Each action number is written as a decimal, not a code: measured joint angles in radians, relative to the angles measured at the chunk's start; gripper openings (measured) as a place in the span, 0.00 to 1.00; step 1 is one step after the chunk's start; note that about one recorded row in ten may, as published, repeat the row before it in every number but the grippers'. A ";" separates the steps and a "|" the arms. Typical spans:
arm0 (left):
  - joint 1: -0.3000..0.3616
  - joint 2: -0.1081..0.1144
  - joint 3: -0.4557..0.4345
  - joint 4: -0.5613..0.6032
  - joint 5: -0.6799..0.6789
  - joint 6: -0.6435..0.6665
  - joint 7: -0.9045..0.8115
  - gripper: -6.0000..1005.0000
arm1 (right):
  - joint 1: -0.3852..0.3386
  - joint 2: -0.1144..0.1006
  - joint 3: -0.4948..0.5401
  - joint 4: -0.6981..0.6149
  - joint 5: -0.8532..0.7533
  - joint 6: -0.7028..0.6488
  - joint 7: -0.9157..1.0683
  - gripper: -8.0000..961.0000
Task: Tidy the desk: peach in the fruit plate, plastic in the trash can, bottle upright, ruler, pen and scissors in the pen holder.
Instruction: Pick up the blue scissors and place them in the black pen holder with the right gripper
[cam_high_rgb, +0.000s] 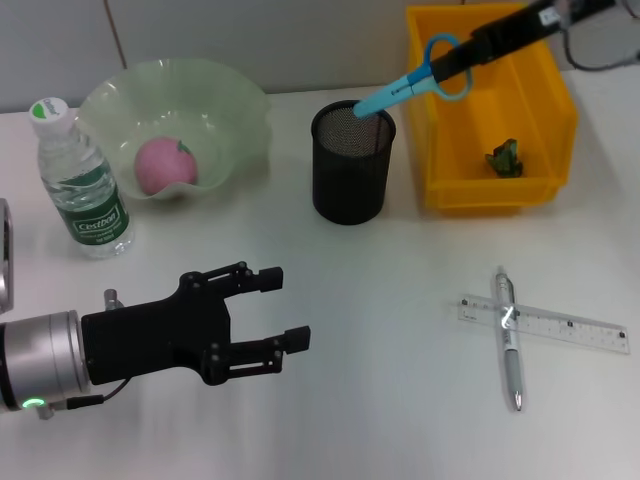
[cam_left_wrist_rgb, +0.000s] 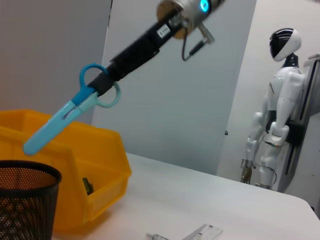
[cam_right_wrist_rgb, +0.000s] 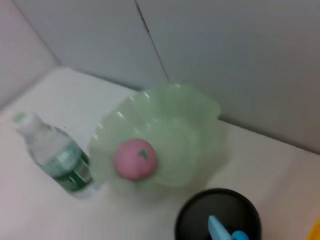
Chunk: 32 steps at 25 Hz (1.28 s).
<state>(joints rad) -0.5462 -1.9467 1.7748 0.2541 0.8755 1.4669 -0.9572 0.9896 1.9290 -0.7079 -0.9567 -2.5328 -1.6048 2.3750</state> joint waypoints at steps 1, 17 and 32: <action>0.000 0.000 0.000 0.000 0.000 0.000 0.000 0.80 | 0.000 0.000 0.000 0.000 0.000 0.000 0.000 0.09; 0.008 -0.001 -0.003 0.002 0.001 -0.012 -0.010 0.80 | 0.157 0.037 -0.248 0.243 -0.100 0.254 0.057 0.09; 0.010 -0.004 -0.003 0.004 0.001 -0.016 -0.012 0.80 | 0.171 0.072 -0.290 0.285 -0.140 0.374 0.082 0.31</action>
<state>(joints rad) -0.5363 -1.9509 1.7717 0.2578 0.8769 1.4509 -0.9695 1.1610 2.0009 -0.9979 -0.6722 -2.6732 -1.2310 2.4571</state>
